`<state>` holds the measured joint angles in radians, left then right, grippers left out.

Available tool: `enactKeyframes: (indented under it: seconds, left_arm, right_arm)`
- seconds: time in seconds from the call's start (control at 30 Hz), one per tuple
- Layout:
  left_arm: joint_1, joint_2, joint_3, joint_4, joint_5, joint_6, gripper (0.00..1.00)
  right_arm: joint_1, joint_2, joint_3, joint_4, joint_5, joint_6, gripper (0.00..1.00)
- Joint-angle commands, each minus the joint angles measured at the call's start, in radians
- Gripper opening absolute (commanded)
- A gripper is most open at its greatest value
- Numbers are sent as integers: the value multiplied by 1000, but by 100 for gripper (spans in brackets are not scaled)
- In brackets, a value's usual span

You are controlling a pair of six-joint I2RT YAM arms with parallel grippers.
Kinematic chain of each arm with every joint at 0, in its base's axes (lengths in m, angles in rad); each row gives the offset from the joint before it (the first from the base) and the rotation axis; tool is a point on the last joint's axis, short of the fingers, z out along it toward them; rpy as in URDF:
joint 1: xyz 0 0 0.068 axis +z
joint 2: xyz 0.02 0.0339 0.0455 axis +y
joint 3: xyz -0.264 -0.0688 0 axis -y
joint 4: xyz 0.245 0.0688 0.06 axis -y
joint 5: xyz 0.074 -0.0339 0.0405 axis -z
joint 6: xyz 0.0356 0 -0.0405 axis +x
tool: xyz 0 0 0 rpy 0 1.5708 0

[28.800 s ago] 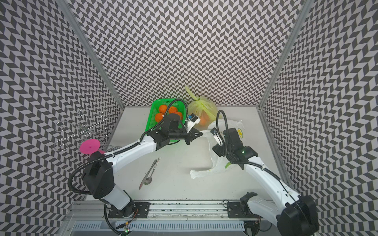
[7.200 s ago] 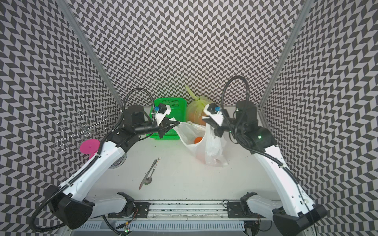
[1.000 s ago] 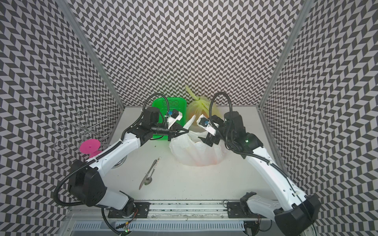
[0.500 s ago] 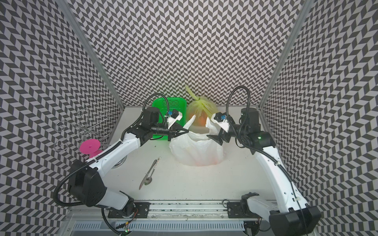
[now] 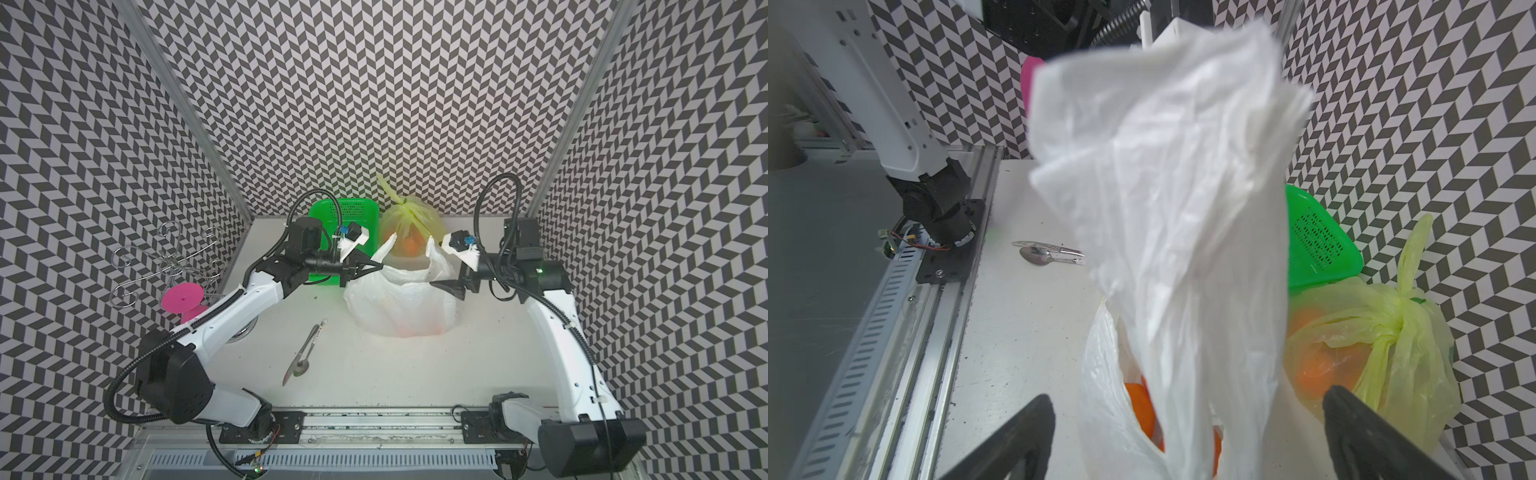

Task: Place the oranges into plastic bags & tie knots
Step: Tie the plastic bag at the center of the board.

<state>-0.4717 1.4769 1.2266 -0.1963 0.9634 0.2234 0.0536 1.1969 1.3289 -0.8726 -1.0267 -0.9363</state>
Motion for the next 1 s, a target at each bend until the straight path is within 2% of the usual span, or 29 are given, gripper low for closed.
enactKeyframes:
  seconds: [0.0,0.17,0.27,0.33,0.43,0.6,0.87,0.97]
  left_arm:
    - [-5,-30,-1,4,22,12,0]
    - [-6,-35,-7,5,23,15,0]
    - [-6,-40,-12,9,24,16,0]
    - [-7,-43,-15,10,24,17,0]
    - [-6,-47,-16,12,26,17,0]
    - [-7,-47,-21,20,29,14,0]
    - [-14,-48,-27,34,29,-3,0]
    - [-18,-52,-31,50,28,-23,0]
  right_arm:
    - [-29,24,35,-80,-64,-109,100]
    - [-46,67,62,-93,-78,-133,99]
    - [-48,118,88,-116,-109,-169,93]
    - [-47,157,93,-144,-163,-213,86]
    - [-47,213,121,-179,-200,-252,68]
    - [-25,295,168,-283,-251,-323,51]
    - [29,357,170,-267,-302,-297,27]
    - [31,344,137,-156,-310,-183,19]
